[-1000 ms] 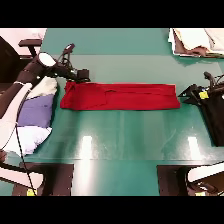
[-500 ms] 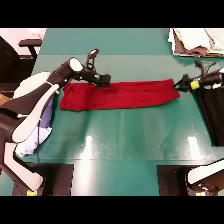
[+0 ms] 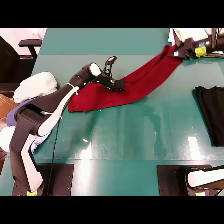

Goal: Fold the shirts.

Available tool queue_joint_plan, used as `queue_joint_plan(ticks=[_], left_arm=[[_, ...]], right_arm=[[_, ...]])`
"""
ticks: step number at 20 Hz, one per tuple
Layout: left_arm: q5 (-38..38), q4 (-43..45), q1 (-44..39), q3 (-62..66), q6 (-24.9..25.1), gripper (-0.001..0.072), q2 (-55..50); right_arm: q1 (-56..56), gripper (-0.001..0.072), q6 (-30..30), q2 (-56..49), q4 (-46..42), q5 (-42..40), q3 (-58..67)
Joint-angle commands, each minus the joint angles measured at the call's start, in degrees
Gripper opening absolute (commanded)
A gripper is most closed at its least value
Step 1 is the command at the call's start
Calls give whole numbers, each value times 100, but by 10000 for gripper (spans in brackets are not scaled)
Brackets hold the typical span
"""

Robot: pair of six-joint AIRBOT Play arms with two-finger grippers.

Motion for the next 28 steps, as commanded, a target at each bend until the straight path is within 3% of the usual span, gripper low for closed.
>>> queue_joint_plan(ticks=[1, 6, 9, 13, 17, 18, 21, 22, 28], left_arm=[[22, -37, -125, 188, -151, 23, -216], [-79, 44, -81, 304, -219, 23, -214], [-675, 435, 291, 673, -214, 23, 85], [-1733, 1803, 1316, 1145, -208, 23, 1099], [-1873, 2234, 2463, 1158, -151, 23, 2345], [-1862, 2234, 2695, 1158, -151, 24, 2579], [-1928, 2234, 3224, 1158, -153, 24, 3062], [-1971, 2234, 3314, 1150, -153, 24, 3136], [-2260, 2013, 3364, 1145, -151, 24, 3191]], right_arm=[[688, 17, 120, 74, 109, -33, 505], [1296, 17, -109, 59, 728, -372, 177], [1606, 17, -190, 15, 745, -573, 192], [2258, 18, -321, -79, 772, -1309, 195], [3399, 20, -876, -841, 1362, -2380, 330], [3681, 44, -896, -1141, 1344, -2568, 529], [4341, 344, -898, -1753, 1360, -3034, 667], [4426, 385, -898, -1759, 1342, -3034, 516], [3353, 379, -881, -1182, 848, -1749, -376]])
